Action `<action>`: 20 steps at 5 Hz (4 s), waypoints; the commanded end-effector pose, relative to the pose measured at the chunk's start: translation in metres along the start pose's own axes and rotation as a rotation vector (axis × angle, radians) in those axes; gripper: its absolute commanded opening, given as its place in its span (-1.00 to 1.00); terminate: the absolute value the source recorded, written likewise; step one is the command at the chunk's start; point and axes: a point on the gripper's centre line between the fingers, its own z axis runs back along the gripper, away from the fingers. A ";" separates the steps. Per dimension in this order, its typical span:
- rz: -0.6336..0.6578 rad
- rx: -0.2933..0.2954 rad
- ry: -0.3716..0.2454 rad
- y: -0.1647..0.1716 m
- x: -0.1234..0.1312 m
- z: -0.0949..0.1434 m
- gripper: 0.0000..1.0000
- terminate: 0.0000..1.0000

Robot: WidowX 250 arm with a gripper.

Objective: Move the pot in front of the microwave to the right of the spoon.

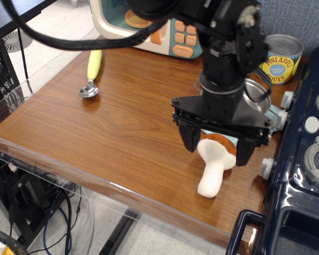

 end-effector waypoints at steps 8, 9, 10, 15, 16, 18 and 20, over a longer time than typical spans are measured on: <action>0.446 0.006 0.012 0.036 0.104 -0.050 1.00 -1.00; 0.425 0.006 0.014 0.032 0.106 -0.053 -1.00 -1.00; 0.423 0.001 -0.003 0.028 0.107 -0.050 -1.00 -1.00; 0.405 -0.018 -0.056 0.066 0.090 0.003 -1.00 -1.00; 0.476 0.010 -0.080 0.092 0.088 0.014 -1.00 -1.00; 0.590 0.061 -0.082 0.151 0.105 0.013 -1.00 -1.00; 0.632 0.102 -0.038 0.193 0.128 -0.005 -1.00 -1.00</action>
